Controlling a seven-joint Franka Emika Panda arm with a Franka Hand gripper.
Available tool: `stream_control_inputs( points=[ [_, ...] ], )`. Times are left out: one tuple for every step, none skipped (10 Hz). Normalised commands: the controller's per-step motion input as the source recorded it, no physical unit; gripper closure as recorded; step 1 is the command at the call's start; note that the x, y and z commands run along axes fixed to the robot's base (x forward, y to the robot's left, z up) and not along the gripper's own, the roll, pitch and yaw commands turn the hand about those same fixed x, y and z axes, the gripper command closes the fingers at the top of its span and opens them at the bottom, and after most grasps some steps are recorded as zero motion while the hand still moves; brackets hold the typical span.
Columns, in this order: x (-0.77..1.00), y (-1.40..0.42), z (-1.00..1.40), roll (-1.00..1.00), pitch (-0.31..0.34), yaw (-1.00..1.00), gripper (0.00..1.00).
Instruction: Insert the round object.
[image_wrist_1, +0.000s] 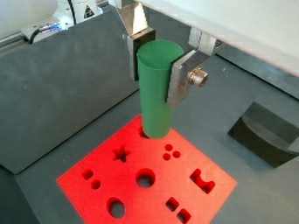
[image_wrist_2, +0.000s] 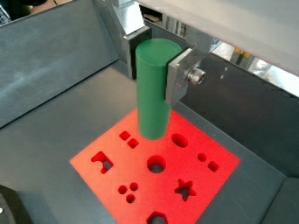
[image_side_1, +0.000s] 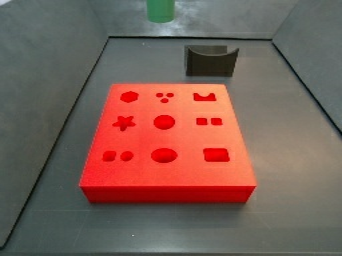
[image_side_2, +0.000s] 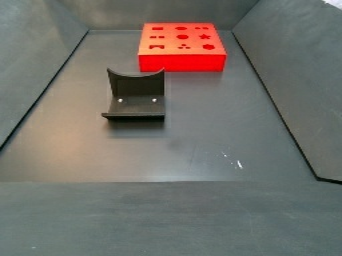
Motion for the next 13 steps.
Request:
stream_control_inputs(
  points=[
    [0.29,-0.03,-0.23,0.00,0.077,-0.07,1.00],
    [0.44,-0.13,-0.34,-0.01,0.120,-0.32,1.00],
    [0.47,-0.04,-0.38,-0.17,0.143,-0.47,1.00],
    [0.45,-0.02,-0.41,-0.20,0.139,-0.51,1.00],
    [0.44,-0.03,-0.41,-0.19,0.124,-0.50,1.00],
    [0.38,-0.02,-0.40,-0.17,0.096,-0.45,1.00],
    [0.37,-0.01,-0.45,-0.19,0.084,-0.46,1.00],
    [0.37,-0.01,-0.51,-0.21,0.076,-0.48,1.00],
    [0.32,0.00,-0.51,-0.22,0.053,-0.47,1.00],
    [0.23,0.00,-0.52,-0.20,0.007,-0.41,1.00],
    [0.17,0.00,-0.51,-0.20,0.000,-0.39,1.00],
    [-0.01,0.00,-0.19,0.00,-0.016,0.00,1.00],
    [-0.09,-0.19,-0.26,0.15,-0.017,-0.03,1.00]
  ],
)
